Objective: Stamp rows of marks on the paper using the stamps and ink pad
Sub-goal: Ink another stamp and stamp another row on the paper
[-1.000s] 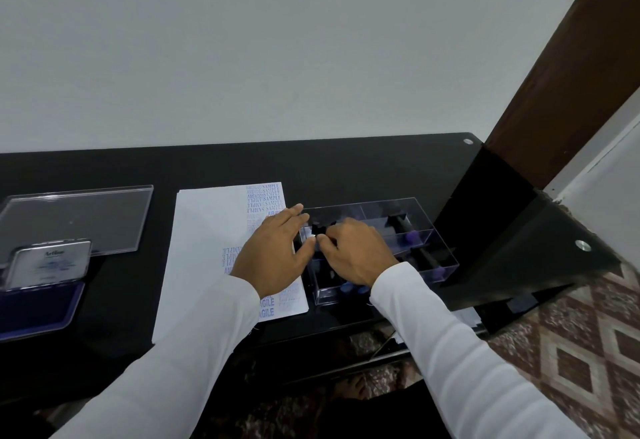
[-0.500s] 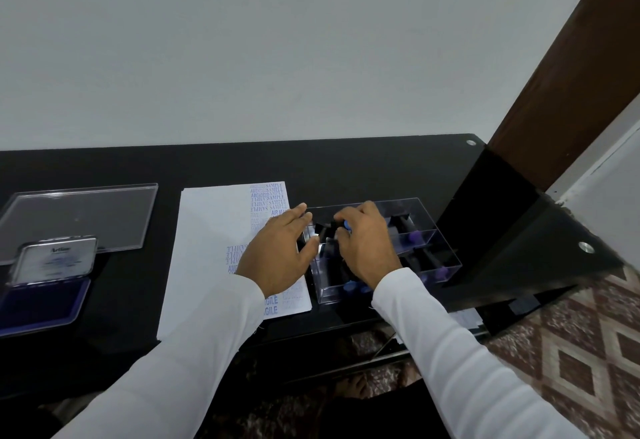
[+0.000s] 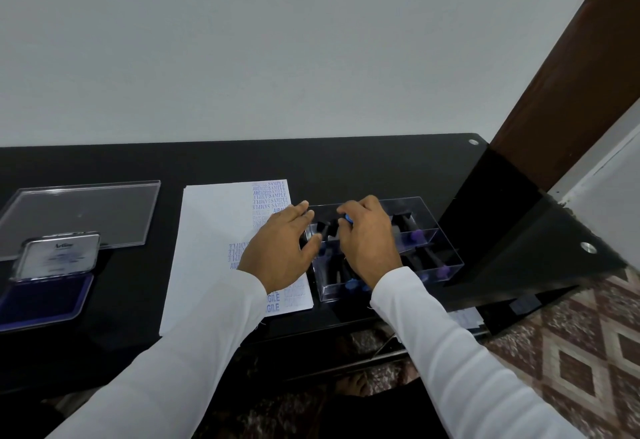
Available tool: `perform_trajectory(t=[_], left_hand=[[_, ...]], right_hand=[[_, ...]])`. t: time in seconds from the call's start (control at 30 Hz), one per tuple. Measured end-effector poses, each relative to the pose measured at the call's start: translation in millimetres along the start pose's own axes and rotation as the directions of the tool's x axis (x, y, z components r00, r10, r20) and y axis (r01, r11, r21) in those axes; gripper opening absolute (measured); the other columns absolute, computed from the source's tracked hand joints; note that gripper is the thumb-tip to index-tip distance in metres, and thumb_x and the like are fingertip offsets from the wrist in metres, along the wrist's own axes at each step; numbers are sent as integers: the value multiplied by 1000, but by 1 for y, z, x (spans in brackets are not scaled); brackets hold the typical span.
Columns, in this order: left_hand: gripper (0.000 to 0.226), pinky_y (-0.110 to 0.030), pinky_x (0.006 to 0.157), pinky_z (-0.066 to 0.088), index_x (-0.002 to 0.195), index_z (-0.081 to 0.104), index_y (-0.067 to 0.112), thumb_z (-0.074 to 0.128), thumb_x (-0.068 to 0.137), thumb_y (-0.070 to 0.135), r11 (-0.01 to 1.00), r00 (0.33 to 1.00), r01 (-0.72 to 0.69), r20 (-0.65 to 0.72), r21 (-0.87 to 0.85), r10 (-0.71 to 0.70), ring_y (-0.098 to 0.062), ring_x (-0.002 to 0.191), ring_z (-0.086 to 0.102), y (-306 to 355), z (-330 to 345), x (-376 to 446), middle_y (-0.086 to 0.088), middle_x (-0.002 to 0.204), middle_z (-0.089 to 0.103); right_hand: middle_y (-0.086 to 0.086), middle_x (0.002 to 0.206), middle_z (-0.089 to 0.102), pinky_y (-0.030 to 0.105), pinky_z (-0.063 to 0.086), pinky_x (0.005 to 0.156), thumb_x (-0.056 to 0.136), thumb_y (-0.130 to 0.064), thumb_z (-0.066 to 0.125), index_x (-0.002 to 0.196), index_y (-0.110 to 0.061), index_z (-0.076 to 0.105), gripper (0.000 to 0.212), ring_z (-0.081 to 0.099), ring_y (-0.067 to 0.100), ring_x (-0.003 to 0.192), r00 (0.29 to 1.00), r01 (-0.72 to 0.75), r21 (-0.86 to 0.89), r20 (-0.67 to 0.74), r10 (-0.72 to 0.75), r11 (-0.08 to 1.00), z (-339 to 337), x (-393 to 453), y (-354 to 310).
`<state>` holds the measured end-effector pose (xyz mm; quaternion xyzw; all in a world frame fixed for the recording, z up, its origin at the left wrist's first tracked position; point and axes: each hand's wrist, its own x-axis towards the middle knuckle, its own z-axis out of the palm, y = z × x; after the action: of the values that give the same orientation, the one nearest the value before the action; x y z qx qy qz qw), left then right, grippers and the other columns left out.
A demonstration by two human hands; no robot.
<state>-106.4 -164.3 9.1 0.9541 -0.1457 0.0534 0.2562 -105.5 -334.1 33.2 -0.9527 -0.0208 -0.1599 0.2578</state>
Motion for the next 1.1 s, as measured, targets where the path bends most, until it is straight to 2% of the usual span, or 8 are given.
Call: perform_trajectory(t=[0.1,0.2,0.37,0.6,0.67,0.77,0.9,1.1], left_hand=[[62,-36,121,22,156,34,26,38,102,56,1000,1000,0,9,-2,0,-16,152,21,-2,-2,-3,9,166,21],[70,-41,122,22,156,32,28,32,97,65,999,999,36,-3,-9,-36,-18,153,20,-10,-11,-11,8,166,21],[68,-35,119,16,154,37,26,37,98,65,997,994,78,-83,21,-76,-20,151,26,-37,-33,-33,5,163,28],[67,-32,119,6,156,31,28,40,98,62,975,975,204,-111,92,-194,-19,153,21,-93,-72,-75,5,164,27],[66,-35,121,10,154,34,26,42,99,60,965,968,229,-130,126,-213,-20,151,24,-113,-83,-90,2,162,31],[65,-45,123,22,152,38,24,46,98,59,949,954,277,-161,150,-253,-23,150,27,-141,-104,-117,-1,160,35],[69,-46,119,31,150,42,22,45,95,63,927,928,343,-210,154,-308,-23,145,34,-171,-127,-149,-2,156,40],[76,-50,120,27,146,47,20,34,89,68,877,880,448,-258,175,-398,-25,143,38,-211,-142,-191,-3,151,46]], right_hand=[[1,115,49,20,47,80,98,-17,57,117,-15,65,21,51,12,90,1000,6,2,-17,-6,1000,-1,-1,-5],[1,114,50,26,54,81,97,-17,59,115,-16,67,19,55,14,90,999,27,33,-48,-25,999,0,-3,-17],[2,113,54,30,55,86,96,-18,62,114,-15,68,20,58,16,92,994,96,97,-67,-90,991,10,-5,-52],[3,116,55,23,51,91,96,-16,63,120,-13,67,25,60,16,97,983,178,158,8,-182,971,47,-13,-115],[1,117,56,18,47,91,96,-19,63,120,-15,67,25,60,15,99,979,187,178,44,-198,966,59,-17,-134],[-1,120,56,24,50,97,94,-25,65,120,-18,67,27,60,15,101,970,197,221,96,-222,955,80,-25,-168],[-1,117,54,23,50,94,93,-17,66,121,-16,68,28,59,13,98,934,268,291,157,-322,918,101,-37,-206],[3,110,59,15,40,89,90,-9,65,120,-15,69,31,59,16,97,877,362,349,186,-443,864,127,-52,-253]])
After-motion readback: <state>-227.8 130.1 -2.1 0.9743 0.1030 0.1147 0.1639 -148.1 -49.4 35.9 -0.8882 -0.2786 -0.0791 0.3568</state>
